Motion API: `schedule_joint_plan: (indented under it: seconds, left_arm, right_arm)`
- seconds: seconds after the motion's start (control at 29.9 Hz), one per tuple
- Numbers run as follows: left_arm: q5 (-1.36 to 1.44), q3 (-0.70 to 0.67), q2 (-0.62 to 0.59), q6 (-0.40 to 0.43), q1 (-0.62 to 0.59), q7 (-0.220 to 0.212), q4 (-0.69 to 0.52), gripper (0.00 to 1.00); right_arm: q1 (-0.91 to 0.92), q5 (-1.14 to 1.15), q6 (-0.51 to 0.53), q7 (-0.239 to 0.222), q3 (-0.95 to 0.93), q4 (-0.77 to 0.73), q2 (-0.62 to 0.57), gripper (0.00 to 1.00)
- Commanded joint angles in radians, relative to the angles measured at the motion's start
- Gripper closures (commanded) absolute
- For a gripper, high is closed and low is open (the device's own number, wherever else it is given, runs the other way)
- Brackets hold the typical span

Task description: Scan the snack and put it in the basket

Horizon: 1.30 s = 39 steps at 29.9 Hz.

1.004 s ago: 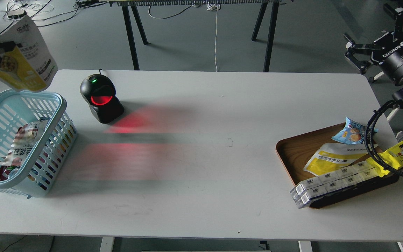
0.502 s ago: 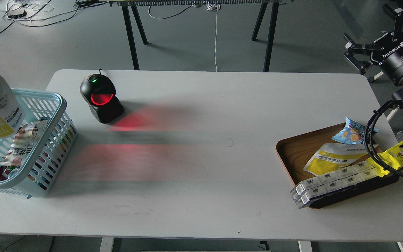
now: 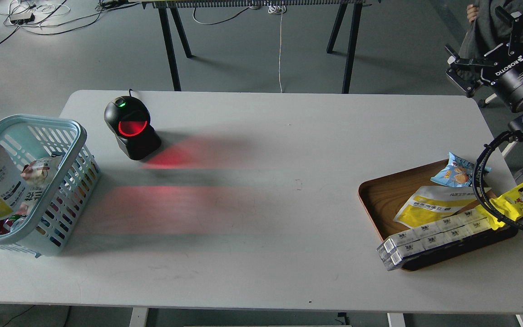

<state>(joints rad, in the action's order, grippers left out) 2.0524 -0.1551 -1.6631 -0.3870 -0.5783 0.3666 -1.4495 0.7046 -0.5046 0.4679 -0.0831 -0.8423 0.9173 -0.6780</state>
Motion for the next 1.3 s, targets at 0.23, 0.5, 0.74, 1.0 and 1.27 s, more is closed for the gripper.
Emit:
schedule_joint_plan:
  seconds: [0.23,0.5,0.74,1.0,1.27]
  left_arm:
    - [0.000,0.034,0.039,-0.010,0.000,0.002,0.006,0.91]
    - [-0.006,0.032,0.042,-0.021,0.000,0.009,0.009,0.24]
    - [-0.092,-0.029,0.019,-0.039,-0.055,0.009,0.009,0.01]
    - [-0.268,-0.133,0.019,0.019,-0.268,0.006,-0.003,0.01]
    - [-0.787,-0.144,0.236,0.132,-0.512,-0.044,0.001,0.01]
  right_arm:
    - [0.000,0.000,0.000,0.000,0.000,0.000,0.000,0.04]
    - [0.000,0.000,0.000,0.000,0.000,0.000,0.000,0.04]
    - [0.001,0.000,-0.002,0.000,0.000,0.005,0.000,0.04]
    - [0.000,0.006,-0.009,-0.001,0.006,0.011,0.000,0.04]
    - [-0.004,0.031,-0.060,-0.001,0.011,0.048,0.000,0.04]
